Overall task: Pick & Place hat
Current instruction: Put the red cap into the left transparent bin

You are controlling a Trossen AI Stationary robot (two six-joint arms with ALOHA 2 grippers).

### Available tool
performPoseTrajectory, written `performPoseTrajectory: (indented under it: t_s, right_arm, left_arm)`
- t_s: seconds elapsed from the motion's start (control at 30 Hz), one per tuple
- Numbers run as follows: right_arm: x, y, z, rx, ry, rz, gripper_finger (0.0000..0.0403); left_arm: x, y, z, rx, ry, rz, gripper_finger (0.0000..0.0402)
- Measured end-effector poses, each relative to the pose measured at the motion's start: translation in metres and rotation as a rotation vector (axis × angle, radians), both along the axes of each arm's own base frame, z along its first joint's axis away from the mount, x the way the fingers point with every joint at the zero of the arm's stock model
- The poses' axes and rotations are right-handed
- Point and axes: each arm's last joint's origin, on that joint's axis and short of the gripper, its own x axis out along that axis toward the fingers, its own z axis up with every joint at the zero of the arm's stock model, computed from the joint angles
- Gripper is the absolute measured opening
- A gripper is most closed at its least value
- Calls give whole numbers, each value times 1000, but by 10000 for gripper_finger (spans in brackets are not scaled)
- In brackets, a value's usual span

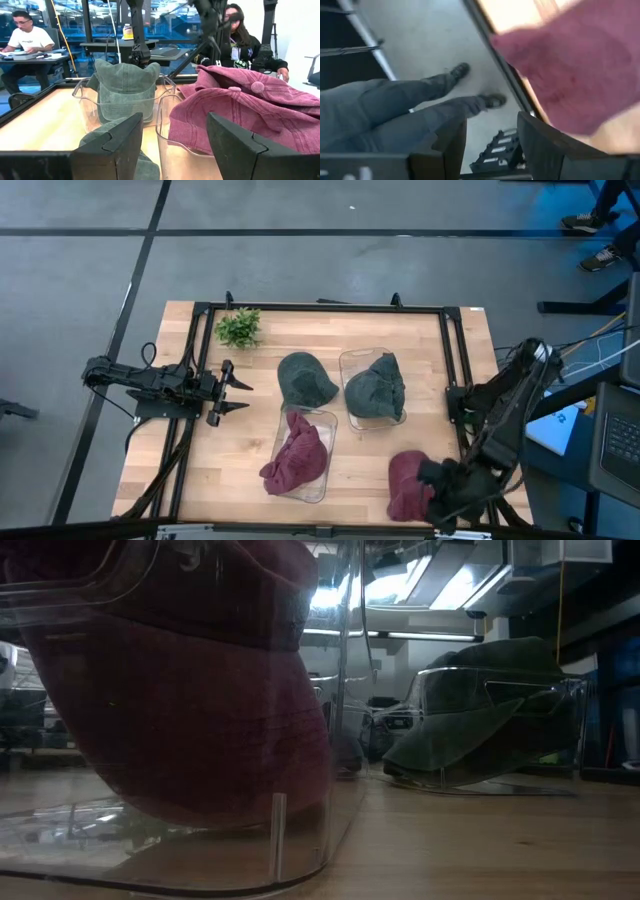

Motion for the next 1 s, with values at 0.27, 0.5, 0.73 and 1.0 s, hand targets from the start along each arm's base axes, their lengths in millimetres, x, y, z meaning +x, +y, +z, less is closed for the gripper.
performPoseTrajectory:
  t_s: [0.27,0.5,0.73,1.0]
  right_arm:
    - [15,24,-49,-60,220,-168,176]
    - [26,44,-83,-96,219,-111,185]
    - [30,53,-109,-164,247,-88,216]
    - [37,57,-132,-203,252,-66,255]
  left_arm:
    - [0,0,0,0,0,0,210]
    - [0,0,0,0,0,0,210]
    - [0,0,0,0,0,0,212]
    - [0,0,0,0,0,0,211]
